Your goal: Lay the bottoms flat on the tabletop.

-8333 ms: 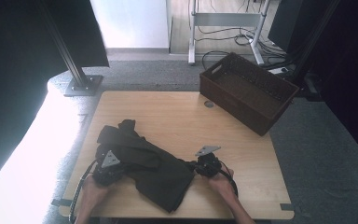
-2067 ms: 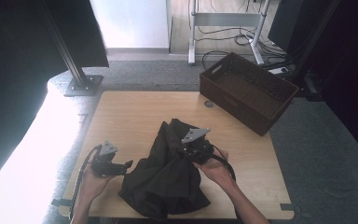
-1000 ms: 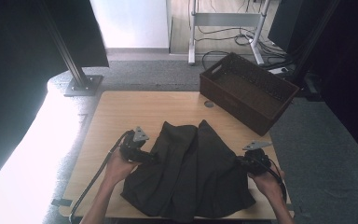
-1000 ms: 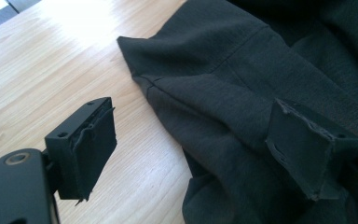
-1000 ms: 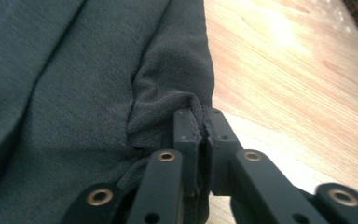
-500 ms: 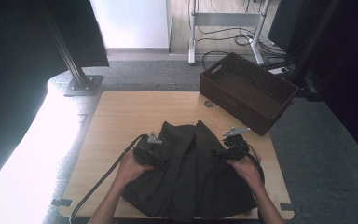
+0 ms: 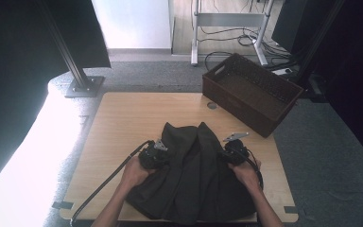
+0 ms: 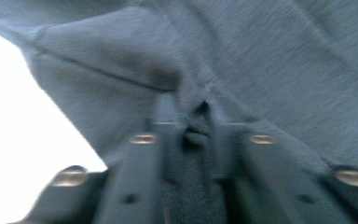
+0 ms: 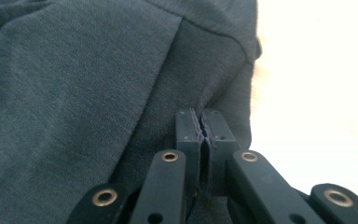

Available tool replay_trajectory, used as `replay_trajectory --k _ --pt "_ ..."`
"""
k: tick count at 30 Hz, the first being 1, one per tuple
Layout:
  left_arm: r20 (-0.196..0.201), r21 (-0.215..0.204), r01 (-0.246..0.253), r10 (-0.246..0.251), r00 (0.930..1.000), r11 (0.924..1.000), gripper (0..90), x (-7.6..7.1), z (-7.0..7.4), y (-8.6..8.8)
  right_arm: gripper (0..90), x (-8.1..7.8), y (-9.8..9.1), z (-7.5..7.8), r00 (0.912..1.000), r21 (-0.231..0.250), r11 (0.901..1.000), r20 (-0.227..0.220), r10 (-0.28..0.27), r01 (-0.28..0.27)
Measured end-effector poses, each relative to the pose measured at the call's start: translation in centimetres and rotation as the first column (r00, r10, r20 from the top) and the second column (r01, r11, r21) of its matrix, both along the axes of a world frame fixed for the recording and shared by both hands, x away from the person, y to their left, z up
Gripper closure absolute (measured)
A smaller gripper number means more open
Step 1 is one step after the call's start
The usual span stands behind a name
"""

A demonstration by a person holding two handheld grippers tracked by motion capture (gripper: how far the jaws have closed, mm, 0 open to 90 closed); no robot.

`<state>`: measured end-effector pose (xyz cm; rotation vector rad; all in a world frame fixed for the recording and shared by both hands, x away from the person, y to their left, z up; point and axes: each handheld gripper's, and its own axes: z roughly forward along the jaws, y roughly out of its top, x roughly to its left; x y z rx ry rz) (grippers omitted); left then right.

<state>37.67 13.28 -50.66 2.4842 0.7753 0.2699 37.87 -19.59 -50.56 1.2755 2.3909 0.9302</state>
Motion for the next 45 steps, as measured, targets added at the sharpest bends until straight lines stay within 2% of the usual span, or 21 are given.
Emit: replay_trajectory --k 2,5,7,9,11,13,14,16,18,20,21,22,23,26,29,31,34,35,38,42,45 --pt "0.033 0.012 -0.026 0.026 0.9991 0.9996 86.2 0.1 0.5 0.7 86.0 -0.2 -0.4 0.7 0.9995 -0.004 0.9999 0.029 -0.012 0.012" --pt "0.092 -0.021 -0.097 0.099 0.9908 0.995 86.8 0.1 2.0 2.7 86.3 -0.5 -1.4 2.3 0.9967 -0.007 0.999 0.068 -0.043 0.044" --pt "0.131 -0.033 -0.147 0.15 0.98 0.9886 87.0 0.1 3.2 4.4 86.3 -0.6 -2.1 3.0 0.9951 -0.018 0.9981 0.081 -0.057 0.058" --pt "0.159 -0.024 -0.197 0.198 0.9672 0.9802 87.1 -0.1 4.4 6.6 86.3 -0.7 -2.9 3.7 0.9928 -0.021 0.9965 0.091 -0.078 0.08" --pt "0.154 -0.027 -0.224 0.226 0.962 0.9742 87.1 -0.4 4.8 8.4 86.3 -0.7 -3.9 4.1 0.9897 -0.029 0.9935 0.095 -0.107 0.11" --pt "0.168 -0.002 -0.265 0.262 0.9504 0.9642 87.1 -1.0 4.8 10.1 86.2 -0.7 -4.7 3.9 0.9877 -0.044 0.9903 0.091 -0.127 0.132" --pt "0.153 -0.006 -0.289 0.286 0.9458 0.9574 87.1 -1.3 4.5 11.3 86.2 -0.6 -5.0 3.6 0.9876 -0.043 0.9893 0.078 -0.136 0.14" --pt "0.108 0.006 -0.295 0.293 0.9501 0.9555 87.0 -1.8 3.4 12.7 86.3 -0.5 -5.5 2.5 0.9882 -0.043 0.9881 0.046 -0.146 0.148" --pt "0.053 0.022 -0.274 0.273 0.9607 0.9615 86.1 -2.2 2.2 13.3 85.6 -0.4 -5.5 1.1 0.991 -0.053 0.9896 0.005 -0.134 0.134" --pt "0.042 0.004 -0.271 0.271 0.9617 0.9625 82.2 -2.4 1.5 13.5 80.1 -0.4 -5.2 0.1 0.9929 -0.053 0.9916 -0.013 -0.119 0.118" --pt "0.055 -0.011 -0.278 0.278 0.959 0.9606 76.4 -2.4 1.7 13.6 75.0 -0.4 -5.1 0.0 0.993 -0.058 0.9914 -0.004 -0.118 0.118" --pt "0.084 -0.019 -0.287 0.287 0.9542 0.9578 66.4 -2.2 2.2 13.6 69.8 -0.4 -5.0 0.1 0.9934 -0.057 0.9918 0.003 -0.114 0.114" --pt "0.095 -0.026 -0.29 0.292 0.9518 0.9565 57.8 -2.0 2.6 13.6 65.3 -0.5 -4.9 0.6 0.9936 -0.054 0.9922 0.017 -0.112 0.113" --pt "0.144 -0.038 -0.304 0.306 0.9411 0.9519 46.8 -0.9 4.5 13.2 58.3 -0.3 -5.0 2.1 0.9915 -0.04 0.9922 0.06 -0.115 0.118" --pt "0.156 -0.033 -0.301 0.302 0.9404 0.953 44.2 0.9 5.4 12.3 58.0 0.4 -4.9 2.8 0.9893 -0.037 0.9915 0.08 -0.122 0.125" --pt "0.157 -0.003 -0.307 0.304 0.9397 0.9516 42.3 2.4 5.0 11.4 58.0 1.0 -4.6 2.8 0.9891 -0.033 0.9918 0.085 -0.12 0.123" --pt "0.134 0.033 -0.318 0.311 0.941 0.9476 39.3 4.2 4.1 10.5 57.9 2.1 -4.0 2.1 0.9902 -0.027 0.9925 0.077 -0.117 0.119" --pt "0.131 0.03 -0.32 0.314 0.9404 0.947 38.3 4.7 3.7 10.3 57.1 2.5 -3.8 1.8 0.9905 -0.028 0.9928 0.077 -0.114 0.117" --pt "0.08 0.021 -0.34 0.338 0.9378 0.94 34.6 6.3 2.4 9.9 53.9 3.3 -3.2 1.1 0.9906 -0.023 0.9931 0.077 -0.113 0.115" --pt "0.002 -0.019 -0.337 0.337 0.9416 0.9414 30.4 7.5 0.6 9.5 50.3 4.2 -2.6 0.0 0.9907 -0.016 0.9925 0.064 -0.12 0.121" --pt "-0.032 0.006 -0.327 0.327 0.9444 0.9449 27.0 7.9 -0.6 9.1 47.1 4.6 -2.2 -0.9 0.9917 -0.025 0.9926 0.052 -0.117 0.118"
